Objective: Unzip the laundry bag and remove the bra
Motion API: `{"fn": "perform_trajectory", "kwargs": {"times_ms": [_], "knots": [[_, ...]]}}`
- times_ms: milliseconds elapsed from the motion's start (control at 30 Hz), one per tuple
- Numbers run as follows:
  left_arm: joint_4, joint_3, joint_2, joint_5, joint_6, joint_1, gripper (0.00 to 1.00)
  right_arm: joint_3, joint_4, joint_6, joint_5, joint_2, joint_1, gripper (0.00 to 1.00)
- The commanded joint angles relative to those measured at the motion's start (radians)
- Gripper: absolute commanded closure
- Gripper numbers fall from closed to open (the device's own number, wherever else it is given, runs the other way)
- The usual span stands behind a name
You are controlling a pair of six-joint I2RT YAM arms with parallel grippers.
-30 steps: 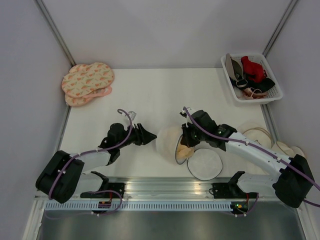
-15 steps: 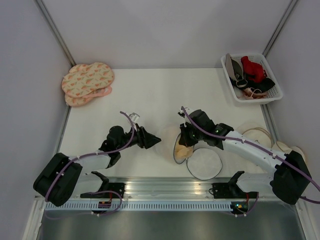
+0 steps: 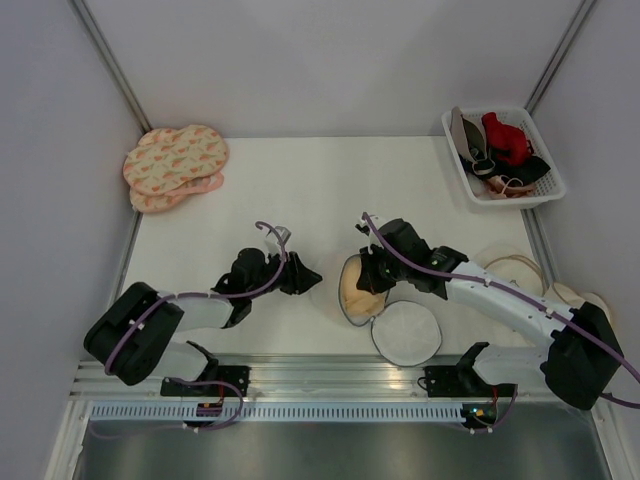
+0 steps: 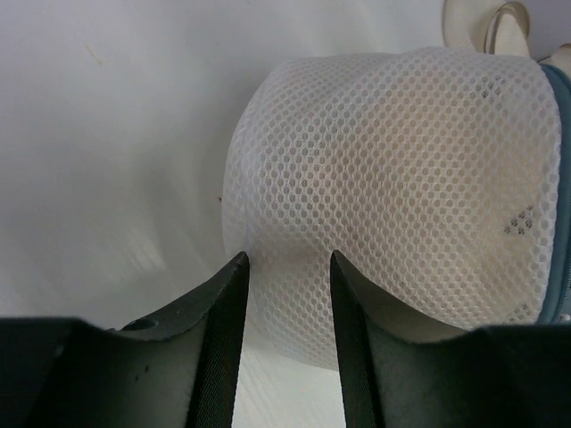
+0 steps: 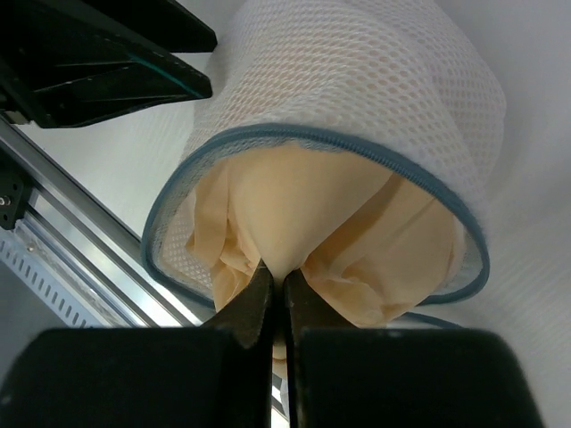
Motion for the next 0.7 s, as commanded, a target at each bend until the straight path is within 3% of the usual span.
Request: {"fn": "perform_trajectory", "kwargs": {"times_ms": [0,233,667], "knots": [[0.048,0.050,0.073,-0.017,0.047,-0.018,0.54,0.044,0.024,-0.005,-0.021,-0.033,-0.005,1.00],[0.088,0.075,0.170,-0.027,0.041,-0.056,0.57,0.043,0.008,-0.008,-0.013,-0.053,-0.006,1.00],[-0.096,0.222,0.340,-0.152,0.044,-0.163,0.71,0.066,0.031,0.005,-0.035,-0.107,-0.012,0.99]]}}
